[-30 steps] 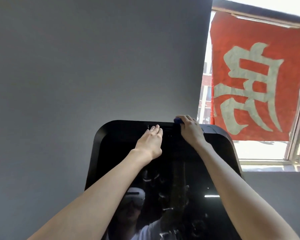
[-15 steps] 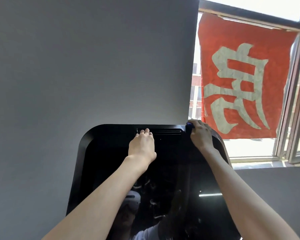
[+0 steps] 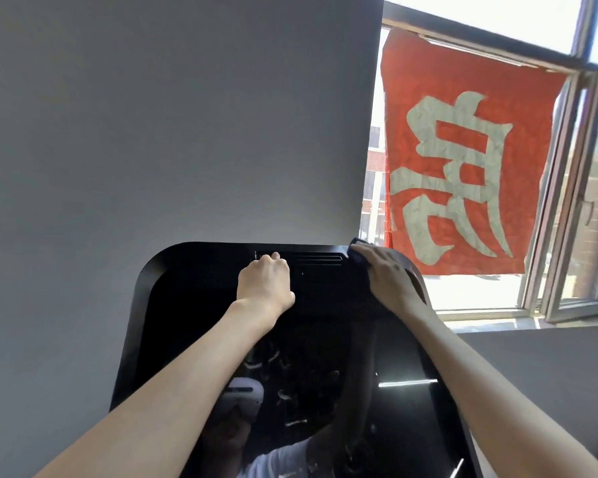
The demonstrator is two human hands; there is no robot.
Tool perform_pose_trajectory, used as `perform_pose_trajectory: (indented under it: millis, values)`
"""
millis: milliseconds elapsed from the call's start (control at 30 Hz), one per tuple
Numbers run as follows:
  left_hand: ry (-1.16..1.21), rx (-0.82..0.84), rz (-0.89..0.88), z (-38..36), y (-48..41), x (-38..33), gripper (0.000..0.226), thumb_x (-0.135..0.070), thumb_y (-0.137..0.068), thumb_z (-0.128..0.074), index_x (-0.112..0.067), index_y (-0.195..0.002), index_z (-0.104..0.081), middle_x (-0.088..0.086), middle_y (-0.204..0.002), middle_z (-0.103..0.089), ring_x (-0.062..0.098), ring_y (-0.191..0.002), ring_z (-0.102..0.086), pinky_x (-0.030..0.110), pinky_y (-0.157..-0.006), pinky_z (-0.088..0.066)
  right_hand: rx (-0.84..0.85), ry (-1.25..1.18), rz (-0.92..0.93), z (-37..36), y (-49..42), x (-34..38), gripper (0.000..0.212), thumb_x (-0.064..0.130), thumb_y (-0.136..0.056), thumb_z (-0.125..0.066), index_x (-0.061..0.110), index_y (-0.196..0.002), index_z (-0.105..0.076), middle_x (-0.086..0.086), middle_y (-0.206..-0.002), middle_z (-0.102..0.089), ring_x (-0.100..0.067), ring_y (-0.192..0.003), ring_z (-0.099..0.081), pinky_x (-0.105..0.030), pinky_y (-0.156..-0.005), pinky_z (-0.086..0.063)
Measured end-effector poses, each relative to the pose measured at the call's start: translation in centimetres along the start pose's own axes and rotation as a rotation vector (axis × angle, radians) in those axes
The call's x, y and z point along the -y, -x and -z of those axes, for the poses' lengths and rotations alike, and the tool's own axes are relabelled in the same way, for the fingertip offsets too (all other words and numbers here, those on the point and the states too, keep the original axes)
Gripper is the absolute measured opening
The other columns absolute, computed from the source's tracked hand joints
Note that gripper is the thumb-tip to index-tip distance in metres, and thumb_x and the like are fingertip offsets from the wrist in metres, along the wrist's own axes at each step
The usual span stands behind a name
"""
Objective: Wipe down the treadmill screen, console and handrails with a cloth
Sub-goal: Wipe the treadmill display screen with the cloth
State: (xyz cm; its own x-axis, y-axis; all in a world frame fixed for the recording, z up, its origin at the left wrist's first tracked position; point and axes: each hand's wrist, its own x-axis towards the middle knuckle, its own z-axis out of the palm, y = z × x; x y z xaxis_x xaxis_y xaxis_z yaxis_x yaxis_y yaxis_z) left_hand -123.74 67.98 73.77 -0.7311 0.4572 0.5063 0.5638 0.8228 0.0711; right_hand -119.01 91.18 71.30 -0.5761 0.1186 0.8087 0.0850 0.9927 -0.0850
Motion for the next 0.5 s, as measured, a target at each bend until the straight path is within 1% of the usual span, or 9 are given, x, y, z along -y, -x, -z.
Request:
perform_pose_trajectory:
  millis: [33,100,133,167,200,267,333,400,500]
  values:
    - [0.006,0.013,0.005,0.0,0.1,0.1,0.046,-0.013,-0.089,-0.050,-0.009,-0.135,-0.044,0.006,-0.132,-0.051,0.026,-0.118,-0.054,0.032,-0.089,-0.047,0.025,-0.009,-0.098,0.5,-0.8,-0.7,0.046,-0.004,-0.089,-0.044,0.017,-0.128,-0.054,-0.005,-0.133,-0.054,-0.030,-0.121,-0.048,-0.040,-0.101,-0.038]
    - [0.015,0.025,0.001,-0.3,0.2,0.2,0.058,-0.013,-0.088,-0.052,-0.011,-0.144,-0.034,0.006,-0.143,-0.042,0.025,-0.122,-0.051,0.031,-0.092,-0.046,0.079,-0.003,-0.381,0.8,-3.0,-1.3,0.043,0.001,-0.090,-0.040,0.016,-0.127,-0.054,-0.007,-0.134,-0.053,-0.031,-0.121,-0.046,-0.038,-0.102,-0.036]
    - [0.018,0.028,-0.004,-0.5,0.3,0.2,0.063,-0.013,-0.088,-0.053,-0.012,-0.146,-0.029,0.006,-0.147,-0.037,0.025,-0.124,-0.050,0.031,-0.093,-0.046,0.101,0.030,-0.460,0.7,-3.8,-0.7,0.042,0.002,-0.089,-0.040,0.015,-0.127,-0.054,-0.009,-0.134,-0.052,-0.031,-0.122,-0.044,-0.038,-0.103,-0.033]
    - [0.025,0.028,-0.007,-0.7,0.3,0.3,0.065,-0.013,-0.088,-0.053,-0.012,-0.148,-0.026,0.006,-0.149,-0.034,0.025,-0.125,-0.049,0.031,-0.094,-0.045,0.113,0.064,-0.457,0.4,-4.4,0.3,0.042,0.003,-0.088,-0.041,0.015,-0.127,-0.054,-0.009,-0.134,-0.052,-0.032,-0.122,-0.043,-0.038,-0.104,-0.030]
    - [0.033,0.027,-0.010,-0.8,0.2,0.3,0.066,-0.012,-0.088,-0.053,-0.013,-0.148,-0.025,0.006,-0.151,-0.032,0.025,-0.126,-0.048,0.031,-0.096,-0.045,0.109,0.064,-0.391,-0.1,-4.6,1.3,0.044,0.002,-0.087,-0.042,0.015,-0.127,-0.054,-0.008,-0.134,-0.052,-0.032,-0.123,-0.043,-0.038,-0.104,-0.029]
    - [0.043,0.024,-0.016,-1.0,0.2,0.4,0.067,-0.011,-0.088,-0.052,-0.014,-0.149,-0.024,0.007,-0.153,-0.028,0.024,-0.130,-0.045,0.031,-0.099,-0.043,0.060,-0.049,-0.195,-1.5,-3.6,2.4,0.047,-0.004,-0.085,-0.043,0.016,-0.125,-0.056,-0.006,-0.132,-0.055,-0.030,-0.121,-0.044,-0.038,-0.102,-0.031]
    - [0.050,0.028,-0.018,-1.0,0.3,0.4,0.067,-0.009,-0.088,-0.051,-0.015,-0.149,-0.025,0.006,-0.154,-0.025,0.023,-0.132,-0.042,0.031,-0.102,-0.041,0.016,-0.200,-0.104,-1.5,-2.8,1.6,0.044,-0.007,-0.086,-0.043,0.014,-0.122,-0.059,-0.006,-0.127,-0.058,-0.027,-0.118,-0.049,-0.032,-0.098,-0.036]
    - [0.033,0.019,-0.022,-0.8,0.3,0.5,0.067,-0.009,-0.088,-0.052,-0.015,-0.149,-0.025,0.005,-0.154,-0.027,0.022,-0.132,-0.042,0.030,-0.101,-0.041,0.026,-0.262,-0.171,-0.8,-3.5,0.0,0.037,-0.002,-0.091,-0.044,0.012,-0.122,-0.058,-0.006,-0.123,-0.061,-0.025,-0.116,-0.053,-0.027,-0.095,-0.038]
    - [-0.039,-0.022,-0.055,-0.6,0.4,0.4,0.064,-0.011,-0.091,-0.053,-0.012,-0.148,-0.025,0.004,-0.152,-0.030,0.019,-0.133,-0.040,0.029,-0.105,-0.037,-0.055,-0.152,-0.434,-0.8,-4.1,-0.5,0.032,0.003,-0.093,-0.042,0.012,-0.120,-0.058,-0.007,-0.121,-0.061,-0.028,-0.115,-0.051,-0.035,-0.100,-0.034]
